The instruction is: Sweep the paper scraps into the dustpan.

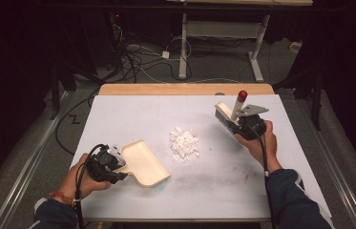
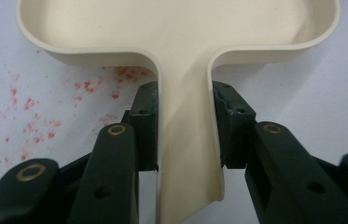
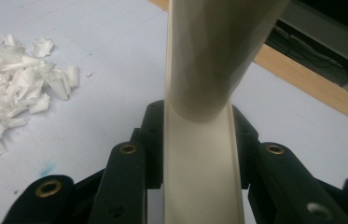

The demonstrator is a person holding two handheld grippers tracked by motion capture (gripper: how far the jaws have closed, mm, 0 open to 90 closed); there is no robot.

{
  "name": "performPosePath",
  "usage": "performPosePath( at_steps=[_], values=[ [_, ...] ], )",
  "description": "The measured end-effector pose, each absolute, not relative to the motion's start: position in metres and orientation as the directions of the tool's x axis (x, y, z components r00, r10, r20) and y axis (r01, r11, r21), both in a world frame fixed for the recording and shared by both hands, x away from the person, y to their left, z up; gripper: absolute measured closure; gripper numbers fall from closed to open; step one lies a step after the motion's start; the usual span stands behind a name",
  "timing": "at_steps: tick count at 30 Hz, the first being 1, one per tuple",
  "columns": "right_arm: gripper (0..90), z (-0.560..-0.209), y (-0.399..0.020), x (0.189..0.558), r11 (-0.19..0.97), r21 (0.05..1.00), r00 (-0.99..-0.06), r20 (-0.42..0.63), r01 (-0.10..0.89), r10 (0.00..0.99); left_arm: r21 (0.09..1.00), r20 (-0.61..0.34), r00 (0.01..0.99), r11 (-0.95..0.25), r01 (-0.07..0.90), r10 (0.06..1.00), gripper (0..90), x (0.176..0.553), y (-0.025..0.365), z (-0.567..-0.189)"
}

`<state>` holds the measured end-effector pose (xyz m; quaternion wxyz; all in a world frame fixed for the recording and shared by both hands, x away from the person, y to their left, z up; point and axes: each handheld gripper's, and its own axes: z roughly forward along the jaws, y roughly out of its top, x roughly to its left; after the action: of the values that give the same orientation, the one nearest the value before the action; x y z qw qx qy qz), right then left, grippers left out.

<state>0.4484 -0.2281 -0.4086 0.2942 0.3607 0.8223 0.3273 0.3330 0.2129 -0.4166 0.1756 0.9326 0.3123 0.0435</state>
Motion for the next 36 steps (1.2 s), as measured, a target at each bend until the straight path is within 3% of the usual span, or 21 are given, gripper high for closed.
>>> performPosePath(
  at_steps=[9, 17, 36],
  values=[
    [68.0, -0.422, -0.187, 0.463, 0.555, 0.741, -0.613, -0.248, 0.378, 0.750, 0.316, -0.034, 0.817, -0.770, 0.555, 0.575, 63.4, 0.337, 0.202, -0.413],
    [68.0, -0.431, -0.142, 0.453, 0.586, 0.729, -0.697, -0.213, 0.354, 0.685, 0.303, -0.031, 0.823, -0.780, 0.548, 0.567, 63.4, 0.339, 0.194, -0.417],
    [68.0, -0.437, -0.104, 0.425, 0.567, 0.766, -0.766, -0.158, 0.303, 0.623, 0.300, -0.057, 0.821, -0.775, 0.557, 0.568, 63.3, 0.348, 0.185, -0.422]
  ],
)
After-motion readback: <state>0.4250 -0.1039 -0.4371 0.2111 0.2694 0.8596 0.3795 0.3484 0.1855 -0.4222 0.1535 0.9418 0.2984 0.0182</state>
